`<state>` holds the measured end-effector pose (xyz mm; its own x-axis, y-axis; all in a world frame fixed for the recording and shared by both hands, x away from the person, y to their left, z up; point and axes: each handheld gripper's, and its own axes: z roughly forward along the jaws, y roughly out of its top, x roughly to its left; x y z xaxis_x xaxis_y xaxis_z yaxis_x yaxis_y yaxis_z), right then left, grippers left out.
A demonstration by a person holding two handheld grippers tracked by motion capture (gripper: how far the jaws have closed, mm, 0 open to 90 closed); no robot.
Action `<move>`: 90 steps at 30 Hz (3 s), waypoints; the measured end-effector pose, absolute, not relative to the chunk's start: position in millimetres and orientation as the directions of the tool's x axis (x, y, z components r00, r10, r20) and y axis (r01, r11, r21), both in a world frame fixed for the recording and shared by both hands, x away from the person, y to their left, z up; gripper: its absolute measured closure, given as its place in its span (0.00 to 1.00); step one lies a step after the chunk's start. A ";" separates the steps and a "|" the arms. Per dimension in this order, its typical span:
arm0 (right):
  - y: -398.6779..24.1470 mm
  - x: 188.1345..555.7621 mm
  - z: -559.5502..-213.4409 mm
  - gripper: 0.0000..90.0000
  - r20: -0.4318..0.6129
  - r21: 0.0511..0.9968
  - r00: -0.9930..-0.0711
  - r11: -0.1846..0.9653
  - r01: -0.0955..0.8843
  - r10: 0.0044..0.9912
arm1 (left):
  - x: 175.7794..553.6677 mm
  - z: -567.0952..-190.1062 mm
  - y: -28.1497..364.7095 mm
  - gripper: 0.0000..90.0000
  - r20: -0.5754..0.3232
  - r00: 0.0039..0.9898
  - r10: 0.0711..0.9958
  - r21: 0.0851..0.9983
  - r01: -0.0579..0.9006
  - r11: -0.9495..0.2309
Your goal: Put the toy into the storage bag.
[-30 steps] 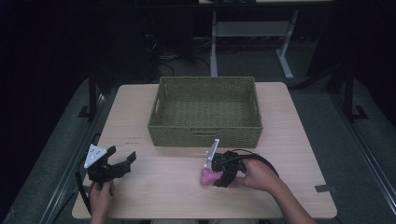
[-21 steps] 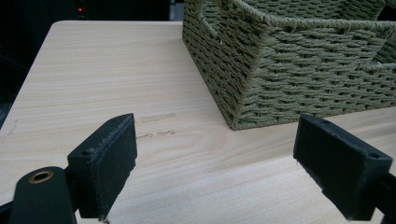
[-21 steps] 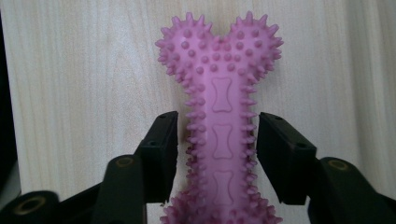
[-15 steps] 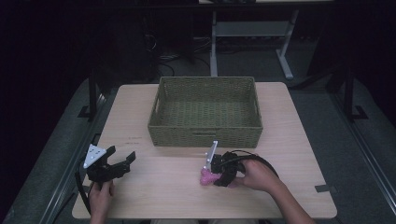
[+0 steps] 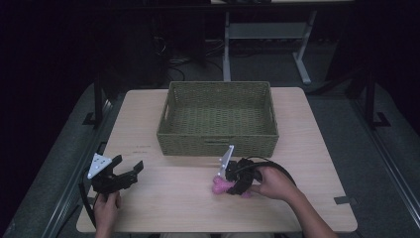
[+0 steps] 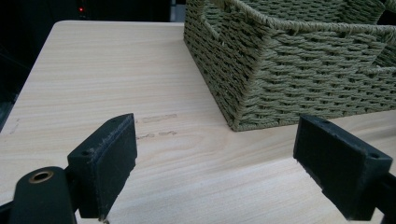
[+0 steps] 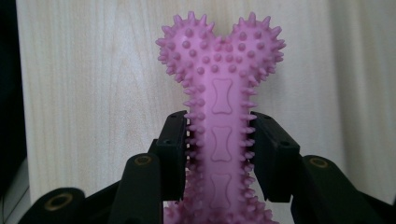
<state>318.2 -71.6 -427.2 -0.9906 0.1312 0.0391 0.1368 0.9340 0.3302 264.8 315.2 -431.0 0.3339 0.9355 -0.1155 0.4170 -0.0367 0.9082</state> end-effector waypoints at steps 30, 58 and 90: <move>-86.8 362.3 -345.8 0.65 0.058 0.434 -0.989 0.888 0.150 0.139 | 265.4 -431.3 316.0 0.14 -0.123 0.330 0.936 0.909 0.417 -0.028; -101.0 411.5 -303.6 0.65 0.045 0.447 -0.984 0.877 0.175 0.173 | 267.5 -431.9 316.2 0.14 -0.125 0.330 0.936 0.908 0.418 -0.027; -114.1 470.4 -312.9 0.65 0.088 0.438 -0.962 0.857 0.272 0.260 | 267.8 -432.2 314.4 0.14 -0.125 0.330 0.936 0.907 0.421 -0.027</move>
<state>470.4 -114.1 -312.9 -0.9616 0.2603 0.0876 0.2718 0.8569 0.4381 267.8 314.4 -432.2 0.3299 0.9357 -0.1254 0.4205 -0.0267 0.9069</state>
